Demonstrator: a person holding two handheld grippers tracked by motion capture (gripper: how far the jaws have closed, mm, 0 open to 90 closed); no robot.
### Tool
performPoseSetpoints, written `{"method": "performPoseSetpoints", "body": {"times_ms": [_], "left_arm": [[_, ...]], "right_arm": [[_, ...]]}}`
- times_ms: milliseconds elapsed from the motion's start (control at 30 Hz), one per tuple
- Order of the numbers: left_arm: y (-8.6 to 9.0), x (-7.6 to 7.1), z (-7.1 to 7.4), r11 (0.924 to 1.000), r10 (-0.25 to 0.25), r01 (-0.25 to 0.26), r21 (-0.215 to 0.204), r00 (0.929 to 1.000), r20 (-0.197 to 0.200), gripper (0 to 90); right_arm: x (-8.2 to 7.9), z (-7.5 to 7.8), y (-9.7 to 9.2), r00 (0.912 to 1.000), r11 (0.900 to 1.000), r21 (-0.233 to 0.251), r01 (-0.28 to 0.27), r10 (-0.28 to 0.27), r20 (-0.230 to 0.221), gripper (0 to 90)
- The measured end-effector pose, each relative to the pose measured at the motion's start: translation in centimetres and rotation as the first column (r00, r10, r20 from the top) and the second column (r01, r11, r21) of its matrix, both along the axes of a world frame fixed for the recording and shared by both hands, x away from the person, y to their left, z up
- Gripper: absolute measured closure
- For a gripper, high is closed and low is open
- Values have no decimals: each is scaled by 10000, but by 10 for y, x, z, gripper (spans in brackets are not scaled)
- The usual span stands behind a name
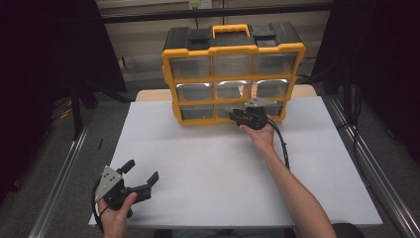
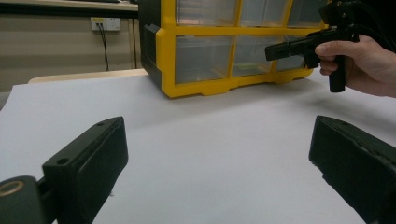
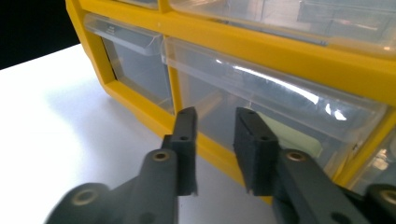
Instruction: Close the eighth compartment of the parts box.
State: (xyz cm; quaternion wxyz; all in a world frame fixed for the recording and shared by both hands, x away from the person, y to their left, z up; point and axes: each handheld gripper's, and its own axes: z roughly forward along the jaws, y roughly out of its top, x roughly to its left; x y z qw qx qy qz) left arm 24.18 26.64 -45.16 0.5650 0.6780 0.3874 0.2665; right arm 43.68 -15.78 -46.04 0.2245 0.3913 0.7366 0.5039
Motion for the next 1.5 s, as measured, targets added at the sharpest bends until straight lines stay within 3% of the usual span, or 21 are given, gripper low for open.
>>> {"method": "performPoseSetpoints", "body": {"times_ms": [100, 267, 433, 633, 667, 733, 867, 1067, 1200, 1267, 1367, 1400, 1500], "left_arm": [[0, -1, 1, 10000, 90, -90, -39, 10000, 4, 47], [0, 0, 0, 10000, 26, -26, 8, 10000, -40, 47], [-1, 0, -1, 9997, 114, -116, -232, 9999, -71, 47], [-1, 1, -2, 9997, 143, -144, -210, 9999, -79, 47], [0, 1, -2, 9998, 167, -168, -60, 9998, -48, 47], [-2, 1, -2, 9993, 154, -157, -332, 9998, -80, 47], [-1, 1, -2, 9997, 197, -198, -112, 9998, -90, 47], [0, 1, -2, 9998, 141, -143, -169, 9998, -132, 47], [0, 2, -3, 9996, 249, -250, -114, 9996, -121, 47], [-2, 2, -3, 9987, 310, -315, -405, 9994, -127, 47], [-1, 2, -3, 9991, 293, -297, -306, 9995, -134, 47], [-2, 2, -3, 9981, 357, -363, -496, 9993, -129, 48], [0, 2, -3, 9996, 248, -250, -161, 9996, -137, 48]], "right_arm": [[-3, 0, -1, 10000, 10000, 72, -19, 19, -37, 618], [-7, -1, -3, 9998, 9998, 77, 181, -181, -6, 438], [-12, 3, -4, 9994, 9989, 335, 335, -333, -74, 262], [-17, 7, -8, 9979, 9986, 247, 458, -446, -460, 88], [-18, 8, -10, 9978, 9984, 290, 480, -466, -468, 86], [-21, 9, -13, 9979, 9983, 371, 457, -439, -476, 55], [-25, 9, -18, 9970, 9965, 547, 626, -599, -497, 12], [-35, 12, -27, 9961, 9920, 963, 812, -773, -434, 12], [-44, 14, -33, 9933, 9871, 1115, 1150, -1152, -45, 20], [-48, 15, -34, 9910, 9848, 1136, 1316, -1335, 100, 22], [-54, 16, -38, 9903, 9848, 1095, 1352, -1379, 181, 22], [-57, 17, -40, 9892, 9839, 1103, 1404, -1441, 260, 22], [-62, 17, -45, 9885, 9831, 1133, 1437, -1481, 311, 19]]}}
